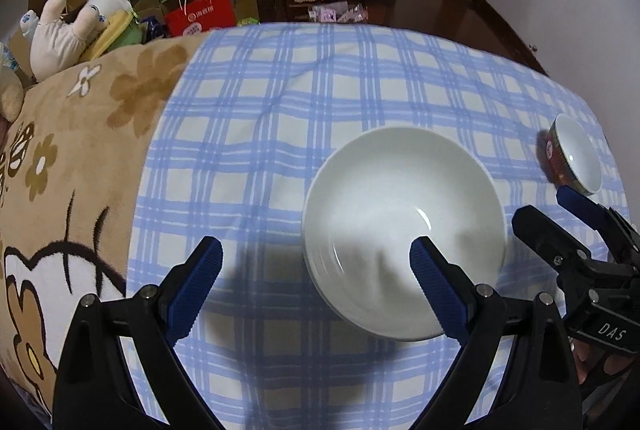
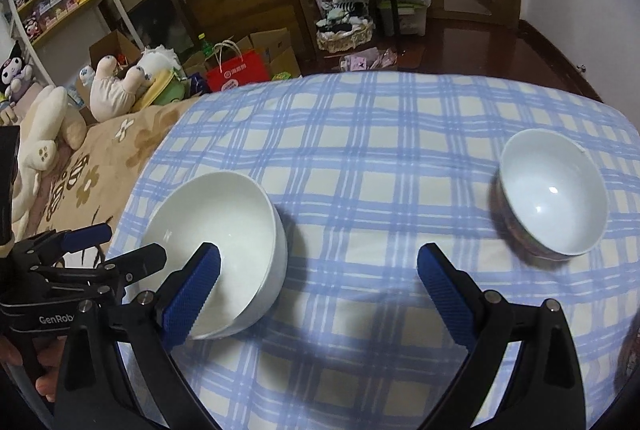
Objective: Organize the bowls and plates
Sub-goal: 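Move both grippers to the rim of the large plain white bowl, then close both grippers on the white bowl rim and lift it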
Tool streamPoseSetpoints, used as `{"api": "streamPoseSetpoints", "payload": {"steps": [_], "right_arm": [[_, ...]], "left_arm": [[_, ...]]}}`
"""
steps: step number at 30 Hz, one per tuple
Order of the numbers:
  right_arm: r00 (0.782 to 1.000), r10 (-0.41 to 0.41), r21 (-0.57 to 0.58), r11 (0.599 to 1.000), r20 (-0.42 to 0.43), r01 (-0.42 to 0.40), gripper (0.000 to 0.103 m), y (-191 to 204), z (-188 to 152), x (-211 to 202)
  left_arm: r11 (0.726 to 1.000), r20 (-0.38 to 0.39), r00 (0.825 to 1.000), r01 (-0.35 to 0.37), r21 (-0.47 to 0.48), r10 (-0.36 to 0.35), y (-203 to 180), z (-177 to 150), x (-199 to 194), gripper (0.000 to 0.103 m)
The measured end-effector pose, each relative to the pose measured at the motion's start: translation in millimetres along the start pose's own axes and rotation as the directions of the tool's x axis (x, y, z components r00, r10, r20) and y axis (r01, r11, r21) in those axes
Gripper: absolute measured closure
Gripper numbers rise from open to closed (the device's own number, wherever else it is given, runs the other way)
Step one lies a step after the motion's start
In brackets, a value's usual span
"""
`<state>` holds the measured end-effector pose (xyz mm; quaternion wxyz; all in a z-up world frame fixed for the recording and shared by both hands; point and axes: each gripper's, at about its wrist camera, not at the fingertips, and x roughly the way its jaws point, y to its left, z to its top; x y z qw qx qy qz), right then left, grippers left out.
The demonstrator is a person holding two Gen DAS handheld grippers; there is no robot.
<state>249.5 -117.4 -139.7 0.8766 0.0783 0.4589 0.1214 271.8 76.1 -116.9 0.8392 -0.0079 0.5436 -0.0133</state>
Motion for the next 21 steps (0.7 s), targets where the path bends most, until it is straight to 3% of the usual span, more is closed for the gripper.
{"api": "streamPoseSetpoints", "payload": {"steps": [3, 6, 7, 9, 10, 11, 12, 14, 21], "right_arm": [[1.000, 0.003, -0.005, 1.000, -0.018, -0.003, 0.002, 1, -2, 9], [0.999, 0.008, -0.014, 1.000, -0.049, -0.009, 0.016, 1, -2, 16], [0.999, 0.011, -0.016, 1.000, -0.053, -0.011, 0.020, 1, -2, 17], [0.997, 0.028, -0.019, 0.999, -0.068, -0.029, 0.034, 0, -1, 21], [0.996, 0.040, -0.017, 0.999, -0.074, -0.041, 0.044, 0, -1, 23], [0.995, 0.054, -0.012, 0.998, -0.082, -0.055, 0.049, 0, -1, 25], [0.994, 0.065, -0.007, 0.998, -0.085, -0.065, 0.051, 0, -1, 26], [0.992, 0.089, -0.006, 0.996, -0.094, -0.090, 0.069, 3, 0, 27], [0.989, 0.089, 0.018, 0.996, -0.119, -0.088, 0.087, 11, -3, 29]], "left_arm": [[1.000, -0.020, 1.000, 0.016, -0.008, -0.016, 0, 0, 9, 0.018], [1.000, -0.029, 0.999, 0.028, -0.008, -0.028, 0, -1, 15, 0.033], [1.000, -0.016, 1.000, 0.023, -0.006, -0.023, 0, -1, 15, 0.043], [1.000, -0.007, 1.000, 0.025, -0.012, -0.025, 2, -1, 16, 0.055], [0.999, -0.015, 0.999, 0.044, -0.025, -0.045, 4, -1, 18, 0.061], [0.997, -0.020, 0.998, 0.062, -0.037, -0.062, 6, -1, 20, 0.070], [0.995, -0.026, 0.996, 0.084, -0.052, -0.085, 9, -1, 21, 0.073], [0.988, -0.042, 0.991, 0.126, -0.086, -0.130, 13, -2, 25, 0.084], [0.988, -0.044, 0.991, 0.125, -0.093, -0.129, 11, -6, 26, 0.089]]}}
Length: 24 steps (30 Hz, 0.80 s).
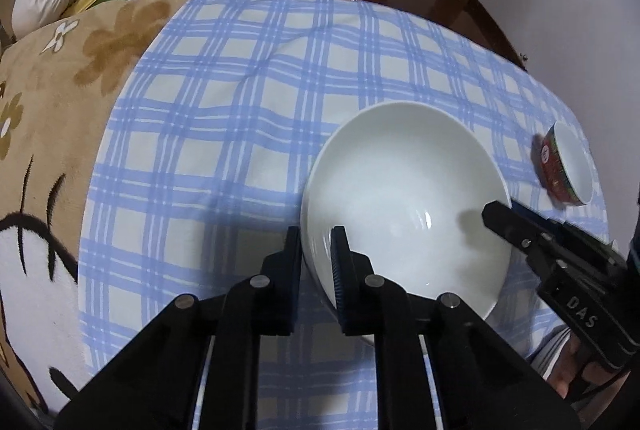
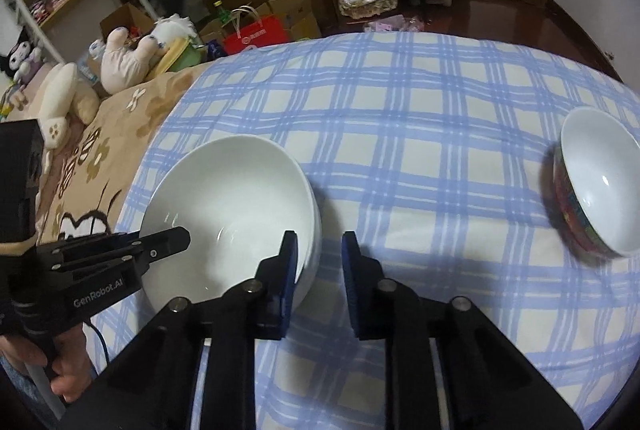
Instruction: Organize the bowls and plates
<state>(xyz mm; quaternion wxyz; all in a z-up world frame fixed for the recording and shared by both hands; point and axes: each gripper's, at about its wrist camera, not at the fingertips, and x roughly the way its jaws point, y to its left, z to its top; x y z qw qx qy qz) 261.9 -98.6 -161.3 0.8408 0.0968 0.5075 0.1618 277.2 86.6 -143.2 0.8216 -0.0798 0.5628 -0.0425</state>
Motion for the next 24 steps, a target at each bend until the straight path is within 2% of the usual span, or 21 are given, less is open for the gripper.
{"api": "streamPoseSetpoints", "payload": {"steps": [1, 4, 7, 14, 24], "right_arm": [[1.000, 0.004, 0.004, 1.000, -0.004, -0.004, 0.090, 1, -1, 1], [0.999, -0.040, -0.027, 0.999, 0.009, 0.040, 0.090, 8, -7, -1], [0.999, -0.029, -0.011, 1.000, 0.013, 0.029, 0.090, 8, -12, -9], [0.999, -0.036, 0.025, 0.999, 0.040, 0.035, 0.090, 0, -26, -40], [0.995, -0.069, 0.003, 0.998, 0.071, 0.069, 0.090, 5, -54, -82]], "left_arm": [[1.000, 0.003, 1.000, 0.005, -0.003, -0.005, 0, 0, -1, 0.089], [0.999, 0.005, 1.000, 0.026, -0.019, -0.026, 2, -1, -6, 0.089], [1.000, 0.011, 1.000, 0.021, -0.015, -0.021, -2, -4, -12, 0.089], [0.998, 0.023, 0.997, 0.069, 0.001, -0.069, -15, -20, -32, 0.089], [0.995, 0.014, 0.996, 0.092, 0.039, -0.092, -31, -47, -58, 0.089]]}}
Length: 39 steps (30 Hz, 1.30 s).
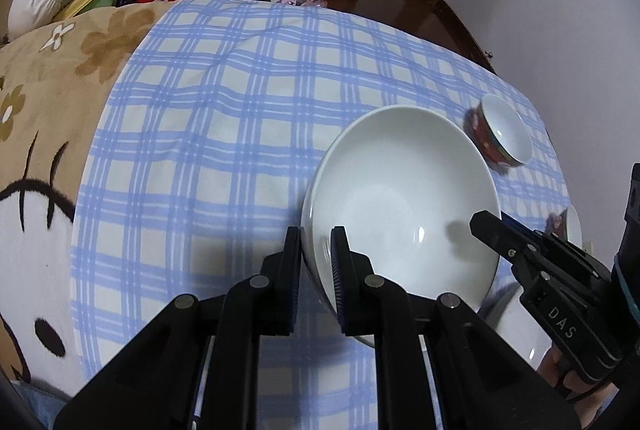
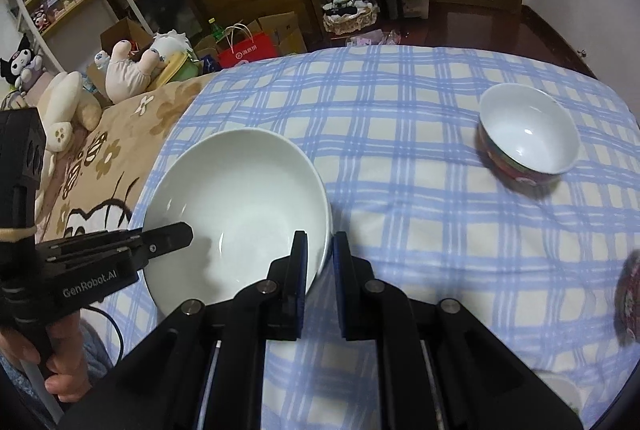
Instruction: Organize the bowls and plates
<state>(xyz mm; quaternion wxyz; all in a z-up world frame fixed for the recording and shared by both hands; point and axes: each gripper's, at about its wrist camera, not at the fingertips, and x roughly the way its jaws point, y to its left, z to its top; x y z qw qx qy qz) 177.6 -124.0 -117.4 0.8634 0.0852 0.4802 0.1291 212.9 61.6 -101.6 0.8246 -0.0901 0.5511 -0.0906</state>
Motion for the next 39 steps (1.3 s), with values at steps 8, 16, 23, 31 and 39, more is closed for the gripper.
{"api": "streamPoseSetpoints", "payload": {"steps": [8, 16, 23, 31, 39], "right_arm": [[1.000, -0.018, 0.041, 0.999, 0.000, 0.017, 0.090, -14, -25, -18], [0.999, -0.037, 0.076, 0.996, -0.009, 0.038, 0.090, -33, -42, -26], [0.998, -0.058, 0.097, 0.993, -0.030, 0.061, 0.090, -48, -47, -21], [0.996, -0.081, 0.119, 0.989, -0.038, 0.085, 0.089, -64, -48, -16], [0.996, -0.077, 0.119, 0.990, -0.035, 0.081, 0.088, -67, -49, -14]], "left_arm": [[0.997, -0.015, 1.000, -0.011, 0.073, 0.012, -23, -17, -2, 0.089], [0.991, -0.053, 0.999, 0.004, 0.132, 0.003, -44, -25, 10, 0.089], [0.990, -0.082, 0.997, 0.026, 0.137, -0.015, -55, -25, 27, 0.089], [0.988, -0.106, 0.994, 0.030, 0.154, -0.014, -69, -23, 51, 0.089], [0.991, -0.117, 0.992, 0.056, 0.122, -0.042, -63, -21, 56, 0.089]]}}
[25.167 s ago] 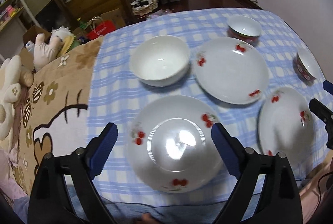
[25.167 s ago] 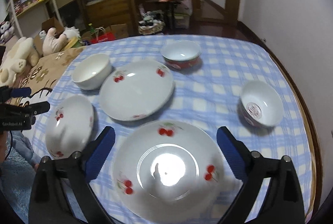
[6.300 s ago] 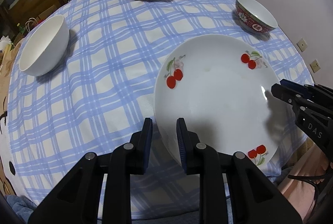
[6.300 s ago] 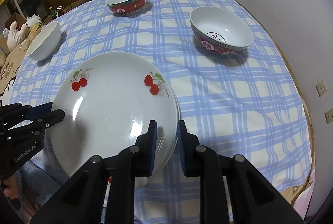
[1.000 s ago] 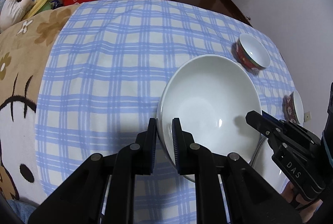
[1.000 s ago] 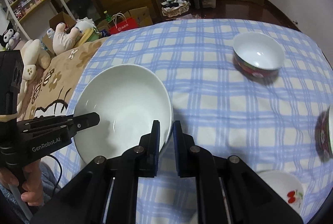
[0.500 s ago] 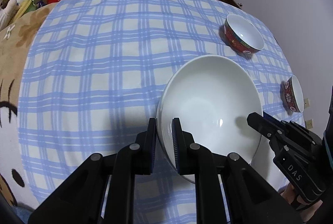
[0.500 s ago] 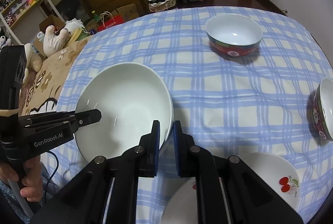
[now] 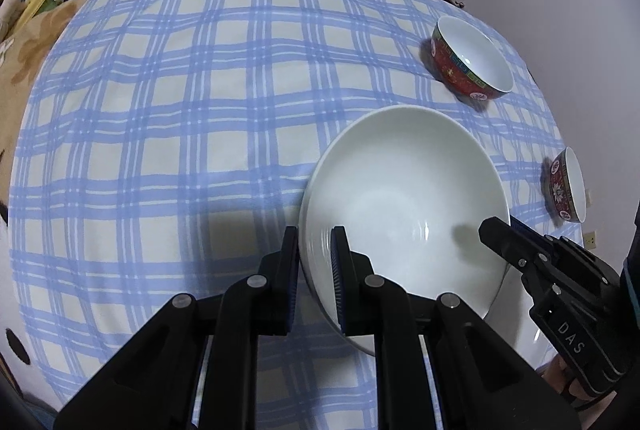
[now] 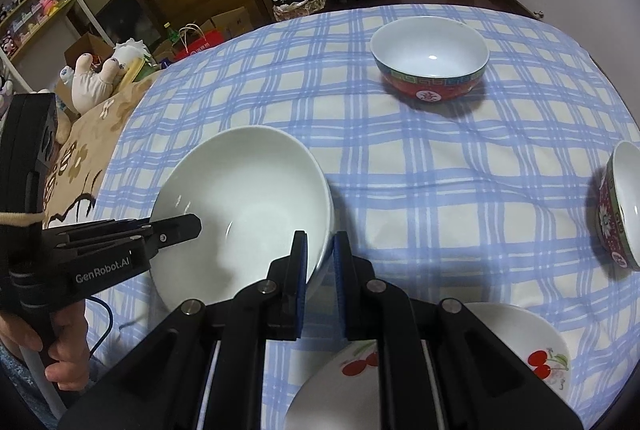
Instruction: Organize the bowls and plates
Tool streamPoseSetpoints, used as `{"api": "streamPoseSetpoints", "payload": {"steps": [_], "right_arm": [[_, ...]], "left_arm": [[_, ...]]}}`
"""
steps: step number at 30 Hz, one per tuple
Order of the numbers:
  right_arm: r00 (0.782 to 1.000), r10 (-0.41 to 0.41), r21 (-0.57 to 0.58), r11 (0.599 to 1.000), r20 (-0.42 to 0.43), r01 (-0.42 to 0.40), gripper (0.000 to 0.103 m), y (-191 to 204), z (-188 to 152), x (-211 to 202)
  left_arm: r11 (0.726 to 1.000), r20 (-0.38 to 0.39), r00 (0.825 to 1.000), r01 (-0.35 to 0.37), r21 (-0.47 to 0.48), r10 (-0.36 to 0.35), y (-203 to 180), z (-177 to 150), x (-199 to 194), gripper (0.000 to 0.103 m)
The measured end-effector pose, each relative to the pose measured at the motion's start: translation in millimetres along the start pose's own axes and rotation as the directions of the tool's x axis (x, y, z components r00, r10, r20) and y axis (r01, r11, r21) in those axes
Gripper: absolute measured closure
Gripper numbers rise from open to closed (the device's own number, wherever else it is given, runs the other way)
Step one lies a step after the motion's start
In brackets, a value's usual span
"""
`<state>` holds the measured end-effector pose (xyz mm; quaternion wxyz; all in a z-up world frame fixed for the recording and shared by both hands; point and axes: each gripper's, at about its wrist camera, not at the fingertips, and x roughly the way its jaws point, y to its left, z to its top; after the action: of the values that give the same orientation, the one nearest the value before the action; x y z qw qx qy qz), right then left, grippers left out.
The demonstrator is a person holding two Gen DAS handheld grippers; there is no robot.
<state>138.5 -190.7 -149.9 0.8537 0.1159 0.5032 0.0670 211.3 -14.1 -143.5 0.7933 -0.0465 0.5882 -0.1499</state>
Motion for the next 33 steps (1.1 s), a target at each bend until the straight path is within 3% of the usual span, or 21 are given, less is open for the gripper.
{"api": "streamPoseSetpoints", "payload": {"steps": [10, 13, 16, 19, 23, 25, 27, 28, 29, 33], "right_arm": [[1.000, 0.011, 0.011, 1.000, 0.003, -0.011, 0.087, -1, 0, 0], [1.000, 0.003, 0.013, 1.000, 0.013, -0.003, 0.087, 0, 0, -4], [0.999, 0.006, 0.026, 1.000, 0.036, -0.007, 0.086, -5, 3, -14], [0.998, -0.003, 0.032, 1.000, 0.057, 0.001, 0.084, -11, 5, -24], [0.994, -0.033, 0.041, 0.999, 0.103, 0.029, 0.062, -25, 10, -43], [0.992, -0.047, 0.046, 0.998, 0.119, 0.042, 0.057, -32, 13, -50], [0.989, -0.052, 0.054, 0.998, 0.135, 0.045, 0.043, -42, 18, -56], [0.988, -0.049, 0.055, 0.998, 0.145, 0.042, 0.033, -46, 20, -60], [0.986, -0.053, 0.057, 0.997, 0.157, 0.044, 0.030, -51, 23, -63], [0.983, -0.061, 0.078, 0.996, 0.173, 0.048, 0.016, -67, 34, -70]], "left_arm": [[1.000, -0.011, 1.000, 0.006, 0.006, -0.006, 0, 2, 1, 0.086], [0.999, 0.029, 0.999, -0.034, 0.008, 0.034, 2, 2, -2, 0.080], [0.998, 0.030, 0.998, -0.045, -0.042, 0.047, 9, 1, -3, 0.079], [0.997, 0.048, 0.997, -0.066, -0.030, 0.068, 10, 2, -10, 0.078], [0.996, 0.062, 0.994, -0.086, -0.016, 0.087, 11, 5, -20, 0.073], [0.995, 0.062, 0.993, -0.099, -0.007, 0.099, 9, 6, -24, 0.072], [0.994, 0.073, 0.991, -0.112, 0.001, 0.112, 7, 9, -29, 0.069], [0.993, 0.081, 0.989, -0.121, 0.007, 0.120, 5, 10, -34, 0.058], [0.992, 0.090, 0.988, -0.124, 0.011, 0.123, 3, 11, -38, 0.050], [0.989, 0.125, 0.983, -0.142, 0.032, 0.137, -7, 16, -51, 0.039]]}}
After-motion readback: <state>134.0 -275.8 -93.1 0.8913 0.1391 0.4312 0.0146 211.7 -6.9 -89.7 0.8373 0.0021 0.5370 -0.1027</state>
